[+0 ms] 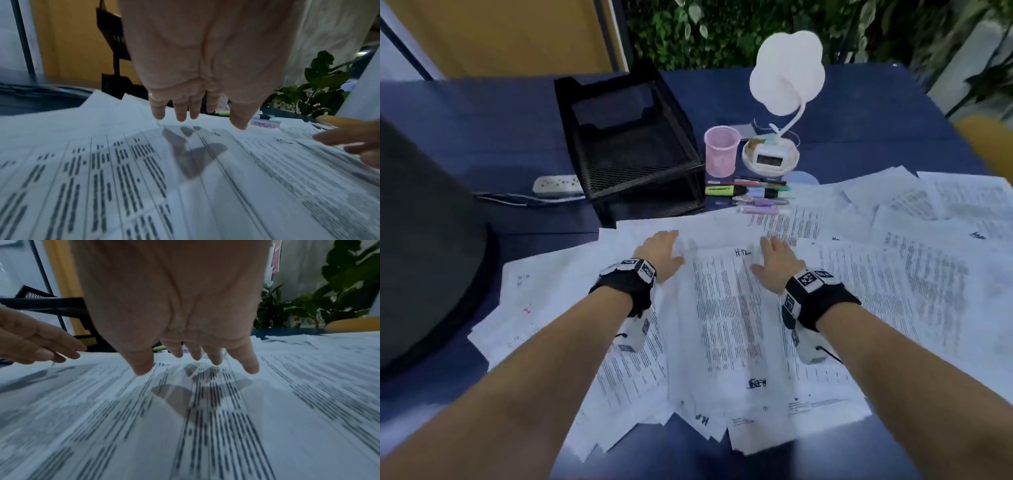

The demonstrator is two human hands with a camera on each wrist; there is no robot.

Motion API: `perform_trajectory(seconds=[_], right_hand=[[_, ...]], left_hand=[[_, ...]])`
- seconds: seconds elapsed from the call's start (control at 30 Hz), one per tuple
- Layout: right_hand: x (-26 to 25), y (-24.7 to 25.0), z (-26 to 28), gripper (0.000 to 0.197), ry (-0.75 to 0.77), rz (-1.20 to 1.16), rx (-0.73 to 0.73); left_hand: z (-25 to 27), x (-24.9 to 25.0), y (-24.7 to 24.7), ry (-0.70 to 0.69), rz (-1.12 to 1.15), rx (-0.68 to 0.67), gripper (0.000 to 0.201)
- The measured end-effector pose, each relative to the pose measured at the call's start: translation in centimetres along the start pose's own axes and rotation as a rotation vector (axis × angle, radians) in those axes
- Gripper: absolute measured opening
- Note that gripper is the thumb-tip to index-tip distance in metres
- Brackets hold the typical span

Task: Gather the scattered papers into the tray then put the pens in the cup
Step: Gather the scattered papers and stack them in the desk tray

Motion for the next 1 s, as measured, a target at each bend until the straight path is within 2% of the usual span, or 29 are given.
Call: perform_trajectory(seconds=[0.07,0.2,0.33,0.47,0.6,0.7,0.8,0.87,0.93,0.97,1.0], right_hand=[[0.2,-1.2,0.6,0.068,-0.016,0.029,-0.084],[0.9,-3.1,1.5,0.077,0.061,0.093,-0.194],[1.8,-3.3,1.8,0.087,0.060,-0.022,-0.157],[2.6,-3.8,2.0,0.089,0.025,-0.053,-0.131],[2.0,-3.3,1.9,0.082,-0.019,0.005,-0.049],[1.8,-2.8,1.2,0.091,-0.059,-0.029,-0.031],[2.2,-1.7,0.0,0.109,-0.102,-0.254,0.059],[2.5,-0.5,-0.5,0.112,-0.111,-0.580,0.151],[2.9,0.5,-1.2,0.102,-0.114,-0.907,0.165],[3.0,0.8,-1.7,0.088,-0.111,-0.986,0.147],[3.1,0.9,-2.3,0.066,-0.098,-0.995,0.134]], left_hand=[[-0.1,-0.3,-1.0,0.030,0.038,-0.044,0.069],[0.4,0.0,-2.4,0.072,0.016,-0.103,0.065],[0.1,-0.5,-2.2,0.081,0.021,-0.087,0.060],[0.1,-0.6,-2.2,0.025,0.030,-0.028,0.047],[0.4,1.2,-2.1,-0.089,0.206,0.086,0.020],[0.3,2.4,-1.6,-0.119,0.405,0.158,0.011],[0.0,2.7,-0.2,-0.163,0.564,0.263,0.005],[-0.2,2.8,0.9,-0.205,0.603,0.262,0.006],[-0.3,3.1,2.2,-0.233,0.640,0.261,0.007],[-0.3,3.2,2.8,-0.238,0.673,0.281,0.007],[-0.3,3.2,3.4,-0.232,0.716,0.326,0.006]])
Point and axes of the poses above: each hand's wrist, its own z-axis away from the middle knuckle, its own y-axis out of the back of the hand, x = y × z, the point moved 4 cm from there along -z, towards the middle knuckle, and after that the axes turned 8 degrees about z, right-handed, at the moved point
